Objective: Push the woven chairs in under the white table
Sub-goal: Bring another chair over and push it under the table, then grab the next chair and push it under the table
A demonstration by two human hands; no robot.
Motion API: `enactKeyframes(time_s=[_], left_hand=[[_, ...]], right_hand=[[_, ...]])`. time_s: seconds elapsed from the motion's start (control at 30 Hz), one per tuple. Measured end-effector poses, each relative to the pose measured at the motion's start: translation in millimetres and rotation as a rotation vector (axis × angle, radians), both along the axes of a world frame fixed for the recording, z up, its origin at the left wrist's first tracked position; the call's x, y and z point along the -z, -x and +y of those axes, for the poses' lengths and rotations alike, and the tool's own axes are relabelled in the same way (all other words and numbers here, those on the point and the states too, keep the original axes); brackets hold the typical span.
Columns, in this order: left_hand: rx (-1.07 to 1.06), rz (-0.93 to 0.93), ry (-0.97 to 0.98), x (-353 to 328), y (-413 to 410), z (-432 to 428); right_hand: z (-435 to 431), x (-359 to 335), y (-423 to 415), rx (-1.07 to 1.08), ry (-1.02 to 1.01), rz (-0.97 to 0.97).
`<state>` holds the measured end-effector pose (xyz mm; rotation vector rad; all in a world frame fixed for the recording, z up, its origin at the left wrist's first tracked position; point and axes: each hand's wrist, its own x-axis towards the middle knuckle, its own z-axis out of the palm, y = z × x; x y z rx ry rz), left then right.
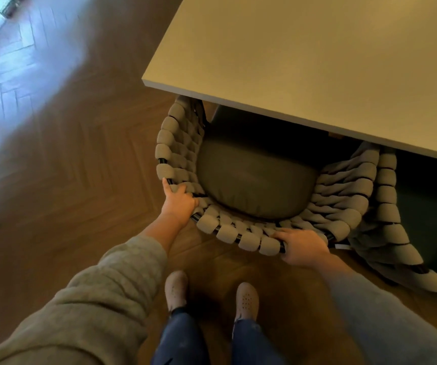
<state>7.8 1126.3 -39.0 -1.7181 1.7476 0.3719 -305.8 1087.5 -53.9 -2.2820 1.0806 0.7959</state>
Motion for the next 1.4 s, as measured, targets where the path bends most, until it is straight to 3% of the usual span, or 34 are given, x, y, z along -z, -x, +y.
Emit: enactKeyframes(time_s=[0.13,0.2,0.3,0.43,0.53,0.67,0.97,1.4], left_hand=[[0.010,0.050,0.035,-4,6,10],[0.044,0.173,0.050,-5,1,14],[0.167,0.414,0.053,-11,-35,24],[0.109,0.601,0.123,-29,-124,29],[0.015,0.489,0.131,-35,-202,19],[-0.168,0.346,0.082,-34,-285,-2],[-0.214,0.307,0.101,-44,-379,-117],[-0.056,0.214,0.074,-73,-496,-420]], right_hand=[[-2,-5,-4,0.025,-0.097,0.145],[-10,-13,-15,0.212,-0.280,0.195],[-17,-30,-74,0.510,-0.500,0.060],[-19,-54,-193,0.622,-0.252,-0.245],[-16,-60,-274,0.672,-0.094,-0.457],[-27,-67,-361,0.574,-0.051,-0.550],[-144,-69,-494,0.467,0.033,-0.428],[-411,-76,-615,0.494,0.077,-0.343]])
